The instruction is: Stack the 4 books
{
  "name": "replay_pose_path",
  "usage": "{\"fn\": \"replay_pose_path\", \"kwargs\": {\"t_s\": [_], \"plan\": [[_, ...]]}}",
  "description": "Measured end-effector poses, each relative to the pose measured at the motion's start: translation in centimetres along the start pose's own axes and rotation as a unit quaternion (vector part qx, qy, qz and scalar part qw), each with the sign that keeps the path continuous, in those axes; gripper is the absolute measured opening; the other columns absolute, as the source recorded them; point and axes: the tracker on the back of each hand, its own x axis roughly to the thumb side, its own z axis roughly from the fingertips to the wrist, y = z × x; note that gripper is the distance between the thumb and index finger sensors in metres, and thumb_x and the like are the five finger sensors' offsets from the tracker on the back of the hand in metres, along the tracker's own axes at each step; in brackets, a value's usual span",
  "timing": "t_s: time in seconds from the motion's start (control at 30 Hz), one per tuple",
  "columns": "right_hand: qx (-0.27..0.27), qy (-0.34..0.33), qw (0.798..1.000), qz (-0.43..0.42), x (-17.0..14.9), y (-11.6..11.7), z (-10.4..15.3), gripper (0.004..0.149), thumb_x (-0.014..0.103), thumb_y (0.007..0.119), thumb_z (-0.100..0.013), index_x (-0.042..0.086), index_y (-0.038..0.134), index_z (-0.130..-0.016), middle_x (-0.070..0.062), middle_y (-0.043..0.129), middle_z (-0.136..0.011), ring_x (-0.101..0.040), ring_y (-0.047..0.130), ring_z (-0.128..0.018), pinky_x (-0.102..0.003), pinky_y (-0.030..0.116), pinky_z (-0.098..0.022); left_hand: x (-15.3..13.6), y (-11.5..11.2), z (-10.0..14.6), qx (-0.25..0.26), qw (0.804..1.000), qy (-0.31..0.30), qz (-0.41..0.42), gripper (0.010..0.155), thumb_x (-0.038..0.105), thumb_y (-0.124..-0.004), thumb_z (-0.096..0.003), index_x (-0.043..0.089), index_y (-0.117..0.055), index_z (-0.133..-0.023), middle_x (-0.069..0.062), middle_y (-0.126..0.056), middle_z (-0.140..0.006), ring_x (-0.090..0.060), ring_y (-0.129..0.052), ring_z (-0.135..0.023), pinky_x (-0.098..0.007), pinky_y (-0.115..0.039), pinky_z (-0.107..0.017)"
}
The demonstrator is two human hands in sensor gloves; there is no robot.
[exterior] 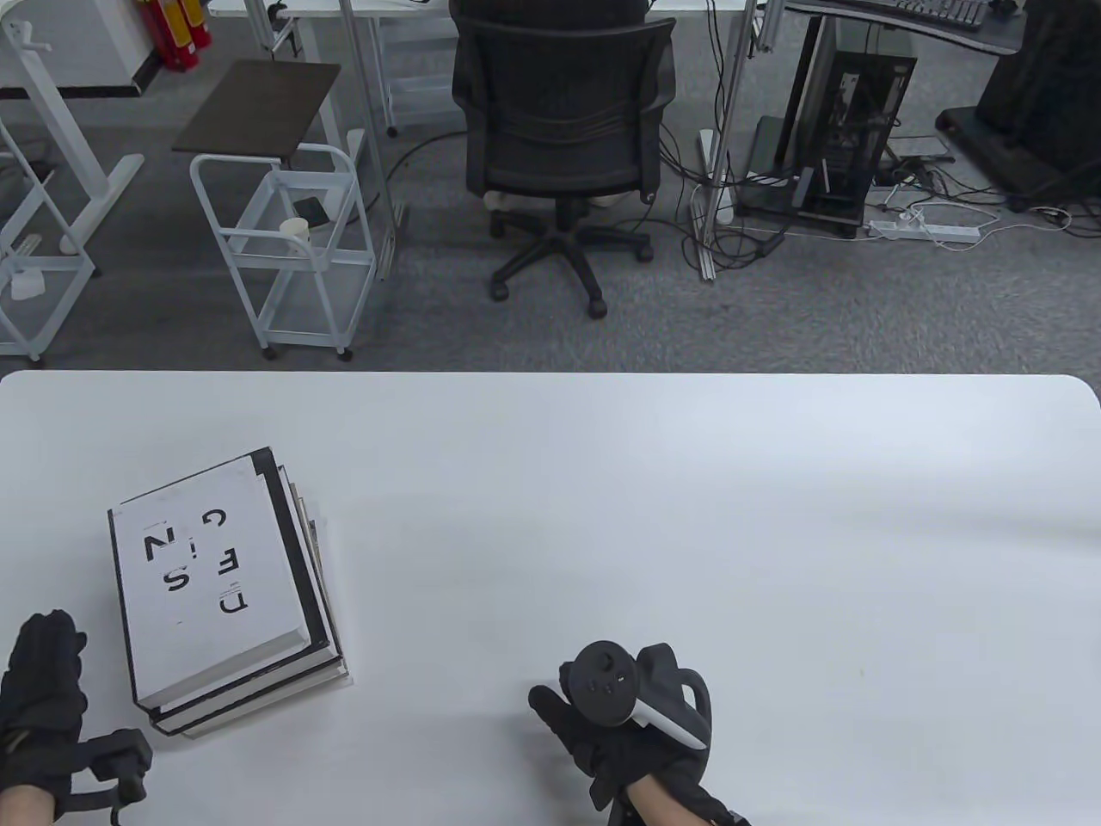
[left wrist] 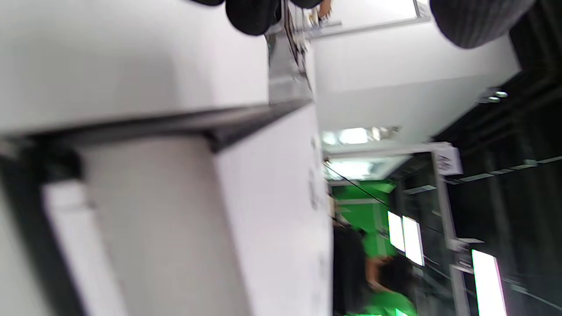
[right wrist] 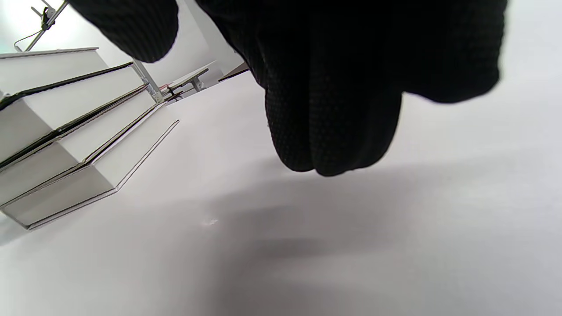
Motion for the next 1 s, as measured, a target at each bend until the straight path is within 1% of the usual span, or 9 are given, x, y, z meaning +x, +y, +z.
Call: {"fn": "replay_pose_path", "kwargs": {"t_s": [0.07,0.1,0.17,0.27,0.37,0.5,0.73,0.87,1.0], "plan": [[0.004,-0.005,1.0,0.004,0.3,0.2,0.0,0.069,0.056,0.06,-0.064,-0.003,0.071,-0.1,-0.014,0.102,-0.066,-0.031,0.104,-0.043,-0.035,0.089,-0.029,-0.8,-0.5,-1.2,-0.043,0.999,0.008,0.021,0.095,0.076,-0.067,-0.0434,0.025,-0.027,-0.113,-0.008,-0.036,-0.118,-0.038,-0.03,-0.111,-0.063,-0.032,-0.078],[0.005,-0.007,1.0,0.005,0.4,0.3,0.0,0.07,0.056,0.06,-0.064,-0.003,0.071,-0.1,-0.015,0.101,-0.066,-0.031,0.104,-0.043,-0.035,0.089,-0.029,-1.3,-0.8,-1.8,-0.083,0.996,0.022,0.01,0.098,0.077,-0.067,-0.0432,0.025,-0.021,-0.113,-0.008,-0.029,-0.119,-0.037,-0.021,-0.112,-0.062,-0.025,-0.079],[0.009,-0.008,1.0,0.005,0.4,0.3,-0.1,0.07,0.056,0.06,-0.064,-0.003,0.071,-0.1,-0.015,0.101,-0.067,-0.031,0.104,-0.043,-0.035,0.089,-0.029,-1.9,-1.1,-2.6,-0.096,0.995,0.025,0.003,0.105,0.079,-0.068,-0.0421,0.022,-0.014,-0.112,-0.01,-0.019,-0.119,-0.038,-0.013,-0.112,-0.063,-0.02,-0.078],[0.013,-0.008,1.0,0.001,0.4,0.4,-0.2,0.07,0.056,0.06,-0.064,-0.003,0.07,-0.101,-0.015,0.101,-0.068,-0.031,0.103,-0.044,-0.035,0.088,-0.03,-2.8,-1.6,-3.7,-0.153,0.987,0.041,0.032,0.112,0.079,-0.07,-0.0428,0.019,-0.003,-0.109,-0.013,-0.006,-0.116,-0.041,-0.001,-0.11,-0.068,-0.014,-0.075],[0.02,-0.001,1.0,-0.007,0.0,0.5,-0.3,0.07,0.056,0.06,-0.065,-0.002,0.07,-0.101,-0.015,0.1,-0.069,-0.032,0.103,-0.044,-0.035,0.088,-0.03,-3.9,-2.0,-4.6,-0.195,0.978,0.061,0.052,0.113,0.077,-0.072,-0.0448,0.02,0.003,-0.107,-0.014,0.002,-0.114,-0.042,0.005,-0.107,-0.071,-0.012,-0.073],[0.026,0.007,0.999,-0.019,-0.5,0.6,-0.6,0.07,0.056,0.06,-0.065,-0.003,0.069,-0.102,-0.016,0.099,-0.07,-0.032,0.102,-0.045,-0.035,0.088,-0.031,-5.1,-2.5,-5.1,-0.238,0.966,0.068,0.075,0.106,0.07,-0.073,-0.0498,0.027,0.005,-0.107,-0.013,0.008,-0.112,-0.046,0.006,-0.107,-0.075,-0.012,-0.071],[0.025,0.009,0.999,-0.023,-0.7,0.5,-0.6,0.07,0.056,0.06,-0.065,-0.002,0.069,-0.102,-0.016,0.099,-0.071,-0.033,0.102,-0.046,-0.036,0.088,-0.032,-5.8,-4.0,-5.4,-0.268,0.957,0.058,0.092,0.097,0.071,-0.063,-0.0522,0.032,0.008,-0.106,-0.013,0.011,-0.111,-0.049,0.002,-0.107,-0.077,-0.017,-0.07],[0.022,0.012,0.999,-0.023,-0.9,0.5,-0.6,0.069,0.056,0.06,-0.065,-0.002,0.069,-0.102,-0.017,0.099,-0.071,-0.033,0.102,-0.046,-0.036,0.087,-0.032,-6.2,-4.3,-5.6,-0.268,0.955,0.053,0.12,0.097,0.071,-0.064,-0.0514,0.034,0.007,-0.106,-0.013,0.011,-0.111,-0.055,-0.001,-0.105,-0.081,-0.023,-0.065],[0.022,0.019,0.999,-0.029,-1.3,0.3,-0.6,0.069,0.055,0.06,-0.065,-0.002,0.068,-0.102,-0.017,0.099,-0.071,-0.033,0.102,-0.047,-0.036,0.087,-0.032,-6.5,-5.0,-5.5,-0.27,0.95,0.058,0.145,0.097,0.072,-0.064,-0.051,0.037,0.007,-0.106,-0.012,0.013,-0.111,-0.054,0.004,-0.104,-0.083,-0.025,-0.065]]}}
